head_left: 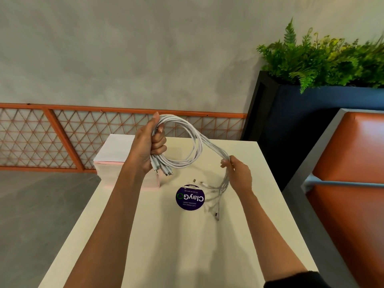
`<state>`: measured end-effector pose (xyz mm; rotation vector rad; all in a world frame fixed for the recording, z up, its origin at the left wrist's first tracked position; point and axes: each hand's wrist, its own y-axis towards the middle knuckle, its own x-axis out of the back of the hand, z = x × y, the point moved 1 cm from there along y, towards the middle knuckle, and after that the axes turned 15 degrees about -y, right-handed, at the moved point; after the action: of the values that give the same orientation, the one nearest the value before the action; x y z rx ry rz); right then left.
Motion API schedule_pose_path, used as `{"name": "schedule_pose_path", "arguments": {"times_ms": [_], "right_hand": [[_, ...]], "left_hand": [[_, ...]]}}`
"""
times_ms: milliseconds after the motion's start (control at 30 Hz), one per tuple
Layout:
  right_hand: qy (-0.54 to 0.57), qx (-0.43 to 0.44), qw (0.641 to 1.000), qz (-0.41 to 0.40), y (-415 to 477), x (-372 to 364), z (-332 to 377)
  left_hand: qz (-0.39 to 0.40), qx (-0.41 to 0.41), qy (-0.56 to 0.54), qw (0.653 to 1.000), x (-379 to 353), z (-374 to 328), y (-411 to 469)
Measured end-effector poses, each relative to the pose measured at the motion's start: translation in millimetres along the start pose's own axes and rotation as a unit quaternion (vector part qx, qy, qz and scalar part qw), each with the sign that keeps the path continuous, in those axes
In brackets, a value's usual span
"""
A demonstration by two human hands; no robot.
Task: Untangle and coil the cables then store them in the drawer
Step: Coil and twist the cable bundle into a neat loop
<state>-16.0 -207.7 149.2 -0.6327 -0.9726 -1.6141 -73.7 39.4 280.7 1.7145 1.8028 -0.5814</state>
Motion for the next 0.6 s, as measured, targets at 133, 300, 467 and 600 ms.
{"name": "schedule_pose_path", "arguments": {"times_ms": [133,300,467,600], "right_hand": [[-0.066,-0.115,0.984,-0.121,-0.6,-16.4,14.4],[0.042,-0.230,0.965,-0.118,-0.9,-31.9,3.7],[0.211,-0.150,0.963,-0.074,-8.0,-27.9,-9.9],[0.370,-0.106,0.923,-0.003,-6.7,-20.4,-24.3]], "left_hand": [[0.012,0.005,0.020,1.000,-8.2,5.1,-2.8],[0.034,0.000,0.007,0.999,-17.8,2.5,-4.7],[0.028,-0.002,-0.021,0.999,-9.8,2.0,0.0],[0.017,0.003,-0.069,0.997,2.0,-1.7,8.0]]}}
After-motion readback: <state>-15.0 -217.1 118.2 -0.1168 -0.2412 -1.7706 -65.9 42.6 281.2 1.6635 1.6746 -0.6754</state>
